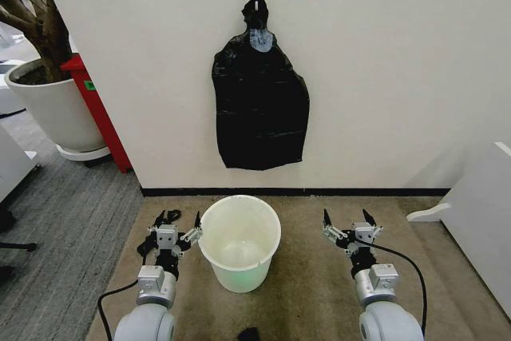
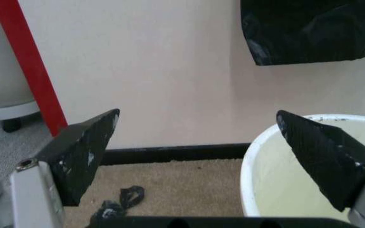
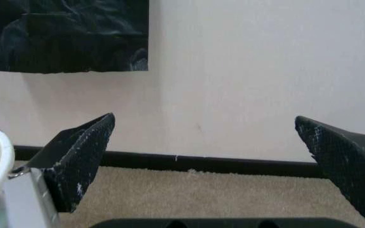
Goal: Place the garbage bag over the trash bin.
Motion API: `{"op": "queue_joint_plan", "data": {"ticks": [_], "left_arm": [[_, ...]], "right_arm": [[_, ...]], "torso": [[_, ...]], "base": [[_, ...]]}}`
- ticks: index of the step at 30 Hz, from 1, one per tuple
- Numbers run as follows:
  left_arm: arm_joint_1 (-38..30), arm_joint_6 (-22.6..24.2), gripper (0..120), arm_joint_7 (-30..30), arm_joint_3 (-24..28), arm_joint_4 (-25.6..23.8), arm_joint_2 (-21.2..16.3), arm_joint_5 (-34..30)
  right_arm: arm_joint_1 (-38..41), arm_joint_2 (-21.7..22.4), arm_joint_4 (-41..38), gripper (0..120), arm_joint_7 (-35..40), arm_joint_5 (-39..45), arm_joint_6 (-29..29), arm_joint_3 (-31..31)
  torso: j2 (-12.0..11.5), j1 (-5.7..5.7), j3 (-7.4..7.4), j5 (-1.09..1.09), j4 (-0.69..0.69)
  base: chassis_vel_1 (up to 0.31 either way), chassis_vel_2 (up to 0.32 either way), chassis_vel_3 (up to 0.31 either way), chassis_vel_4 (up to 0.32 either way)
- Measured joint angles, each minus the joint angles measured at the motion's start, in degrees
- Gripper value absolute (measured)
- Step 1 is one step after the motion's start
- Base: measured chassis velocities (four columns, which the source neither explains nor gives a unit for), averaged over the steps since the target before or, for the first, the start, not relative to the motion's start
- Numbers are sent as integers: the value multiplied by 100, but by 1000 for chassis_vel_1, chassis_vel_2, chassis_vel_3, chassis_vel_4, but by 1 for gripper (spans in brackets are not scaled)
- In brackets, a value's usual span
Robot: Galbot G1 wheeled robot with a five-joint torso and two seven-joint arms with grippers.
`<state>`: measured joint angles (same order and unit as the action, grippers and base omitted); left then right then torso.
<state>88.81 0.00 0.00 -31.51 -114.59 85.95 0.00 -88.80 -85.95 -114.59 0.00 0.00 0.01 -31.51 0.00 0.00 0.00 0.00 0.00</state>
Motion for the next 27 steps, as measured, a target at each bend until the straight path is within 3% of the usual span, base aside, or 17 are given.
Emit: {"op": "queue_joint_plan", "data": {"ticks": [27], "left_arm": [[0,0,98,0,0,0,0,0]], "right_arm": [[0,0,0,100,0,0,0,0]], "torso": [[0,0,0,0,0]], "base": [[0,0,0,0]]}}
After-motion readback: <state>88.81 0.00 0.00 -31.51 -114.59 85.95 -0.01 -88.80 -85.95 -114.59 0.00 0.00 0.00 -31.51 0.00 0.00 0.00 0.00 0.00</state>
